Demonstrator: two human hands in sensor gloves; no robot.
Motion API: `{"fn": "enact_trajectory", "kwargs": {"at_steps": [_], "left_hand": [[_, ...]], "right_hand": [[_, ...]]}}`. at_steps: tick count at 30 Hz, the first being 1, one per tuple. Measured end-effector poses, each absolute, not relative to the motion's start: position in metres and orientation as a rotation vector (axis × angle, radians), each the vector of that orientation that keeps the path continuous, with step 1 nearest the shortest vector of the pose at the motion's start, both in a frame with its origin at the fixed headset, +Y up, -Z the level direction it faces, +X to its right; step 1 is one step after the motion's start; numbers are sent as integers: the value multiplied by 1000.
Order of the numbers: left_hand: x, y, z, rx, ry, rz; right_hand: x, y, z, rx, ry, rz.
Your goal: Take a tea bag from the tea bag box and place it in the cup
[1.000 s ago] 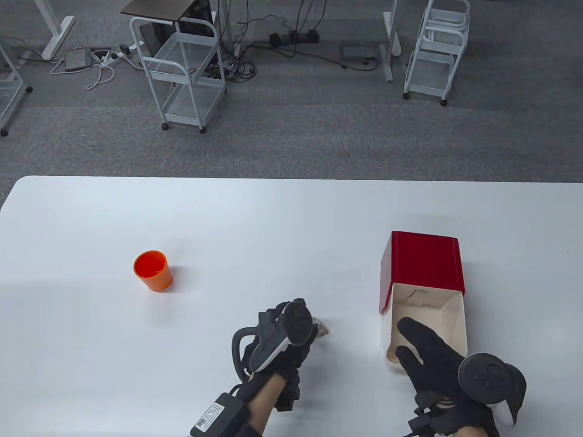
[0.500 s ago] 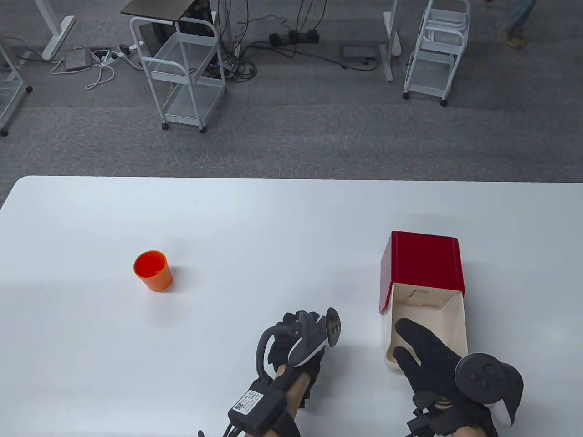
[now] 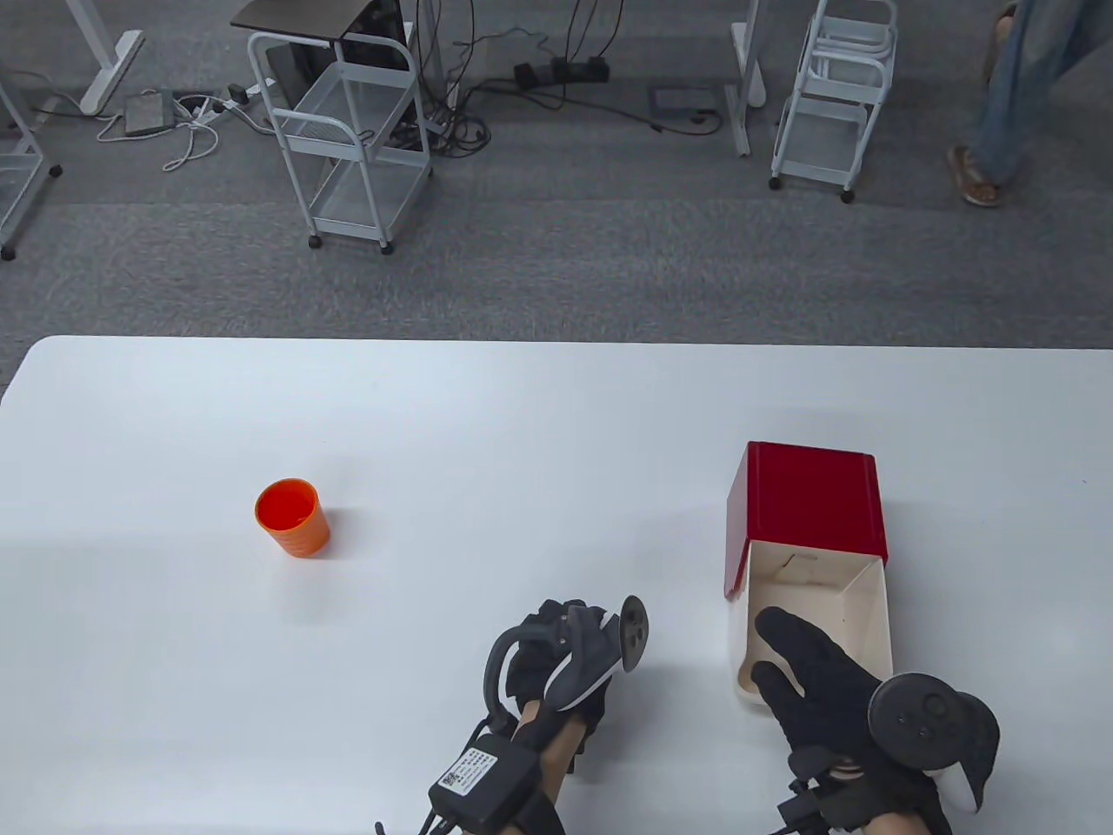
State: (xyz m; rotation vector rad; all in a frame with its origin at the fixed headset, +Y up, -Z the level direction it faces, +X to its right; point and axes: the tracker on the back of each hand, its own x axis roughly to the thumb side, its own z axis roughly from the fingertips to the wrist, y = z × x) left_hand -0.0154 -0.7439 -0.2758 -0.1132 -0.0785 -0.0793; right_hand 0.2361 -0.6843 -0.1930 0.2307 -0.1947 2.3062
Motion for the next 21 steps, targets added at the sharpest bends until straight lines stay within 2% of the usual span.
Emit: {"fn": "enact_trajectory", "kwargs": {"at_steps": [9,21], "left_hand": [[-35,-711,-274,-12,-86,55],[-109,-650,-289,123,57,209]], "right_hand": [[235,-685,-194,230,-187,2314],[236,-685,-194,210,-182,2326]]}}
